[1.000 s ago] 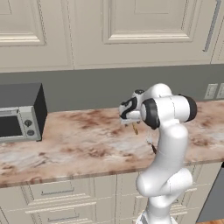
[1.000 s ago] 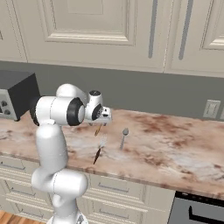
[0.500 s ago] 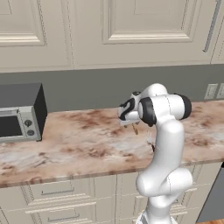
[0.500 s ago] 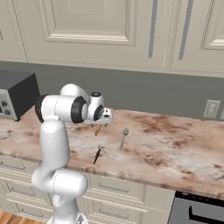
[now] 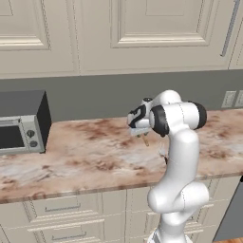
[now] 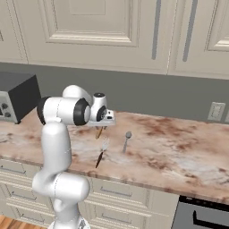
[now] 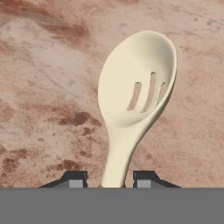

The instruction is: Organize the utensils by type. Pick up the wooden spoons from the counter and place them in the open cabinet. Then pick up the metallic utensils from the counter and place them in the open drawer.

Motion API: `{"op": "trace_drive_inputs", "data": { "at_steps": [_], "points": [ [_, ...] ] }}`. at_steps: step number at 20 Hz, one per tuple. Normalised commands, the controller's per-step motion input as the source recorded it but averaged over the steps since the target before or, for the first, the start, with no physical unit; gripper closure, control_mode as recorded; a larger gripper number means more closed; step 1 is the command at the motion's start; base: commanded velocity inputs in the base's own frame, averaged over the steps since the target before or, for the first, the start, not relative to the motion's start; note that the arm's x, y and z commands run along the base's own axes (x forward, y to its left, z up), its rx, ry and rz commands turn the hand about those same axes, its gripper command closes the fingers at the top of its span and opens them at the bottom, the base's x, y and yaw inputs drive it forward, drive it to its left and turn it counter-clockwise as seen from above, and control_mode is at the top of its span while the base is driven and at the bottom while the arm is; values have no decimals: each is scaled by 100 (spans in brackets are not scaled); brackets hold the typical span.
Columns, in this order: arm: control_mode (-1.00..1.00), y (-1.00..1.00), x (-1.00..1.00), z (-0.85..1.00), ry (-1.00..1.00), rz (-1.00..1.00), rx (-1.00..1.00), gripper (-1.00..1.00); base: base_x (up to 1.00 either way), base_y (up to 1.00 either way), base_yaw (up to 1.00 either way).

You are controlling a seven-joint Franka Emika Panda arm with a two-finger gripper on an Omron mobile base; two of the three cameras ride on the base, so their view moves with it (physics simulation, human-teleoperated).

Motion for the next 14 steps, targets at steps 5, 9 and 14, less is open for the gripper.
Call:
{"op": "trace_drive_inputs", "data": {
  "at_steps": [5,9,14],
  "points": [
    [-100,-4,0,15,0,0,0,100,0,0,0],
    [-100,-1,-17,46,-5,4,1,100,0,0,0],
    [-100,3,-39,56,-12,8,0,100,0,0,0]
  ]
}}
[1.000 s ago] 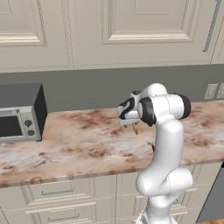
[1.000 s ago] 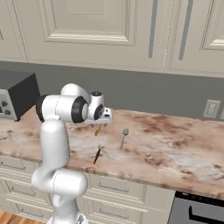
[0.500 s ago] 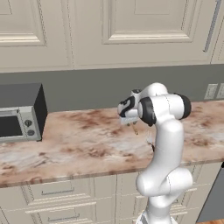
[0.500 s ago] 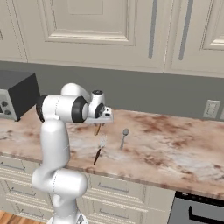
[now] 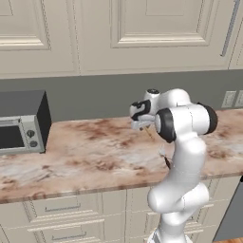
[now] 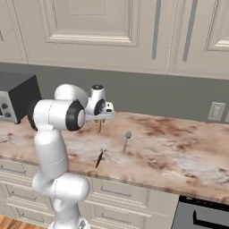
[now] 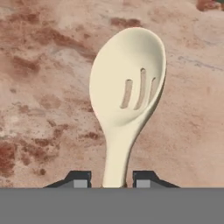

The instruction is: Organize the utensils by type. Pick up the wooden spoons from the counter and place them in the open cabinet. Then pick up the metallic utensils from the counter and place them in the open drawer.

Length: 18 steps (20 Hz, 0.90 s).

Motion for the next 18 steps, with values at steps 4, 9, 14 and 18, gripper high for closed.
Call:
{"op": "trace_drive_inputs", "data": {
  "at_steps": [4,9,14,18],
  "points": [
    [-100,10,-53,39,-8,5,0,100,0,0,0],
    [-100,17,-61,10,0,4,0,100,0,0,0],
    [-100,11,-45,38,-7,7,-1,100,0,0,0],
    [-100,11,-42,53,-6,11,-10,100,0,0,0]
  ]
}}
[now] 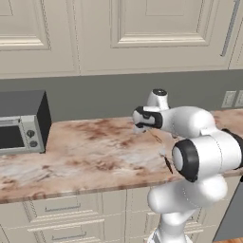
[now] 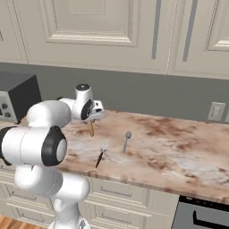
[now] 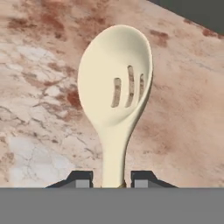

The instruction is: Organize the utensils by type. Pick up the wooden spoons from the counter and place them in the open cabinet. Then pick up the metallic utensils from the counter and place them in the open drawer.

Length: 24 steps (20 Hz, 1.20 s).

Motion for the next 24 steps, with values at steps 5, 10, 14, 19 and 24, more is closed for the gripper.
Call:
{"op": "trace_drive_inputs", "data": {
  "at_steps": [5,10,14,19,24],
  "points": [
    [-100,7,-53,46,-9,26,-13,100,0,0,0],
    [-100,0,-45,50,-3,23,-5,100,0,0,0],
    [-100,0,-26,35,-3,17,-6,100,0,0,0],
    [-100,3,-28,14,-5,19,-13,100,0,0,0],
    [-100,0,-10,0,1,1,-3,100,0,0,0]
  ]
}}
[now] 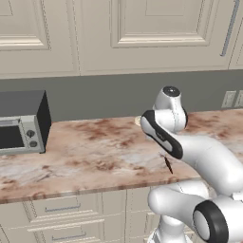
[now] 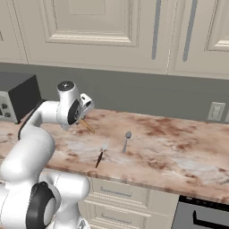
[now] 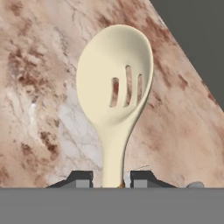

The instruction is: Organize the utensils by type. Pick up the wooden spoons from the counter and place them in the open cabinet. Then pick up the metallic utensils from the counter and place them in the open drawer.

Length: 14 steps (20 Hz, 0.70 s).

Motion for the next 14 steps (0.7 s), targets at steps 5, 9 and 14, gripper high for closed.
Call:
{"op": "trace_drive_inputs", "data": {
  "at_steps": [5,9,14],
  "points": [
    [-100,0,-1,0,0,0,0,100,0,0,0],
    [100,0,-16,0,-2,0,0,100,-34,0,0],
    [100,0,0,0,0,0,0,100,-67,1,34]
  ]
}}
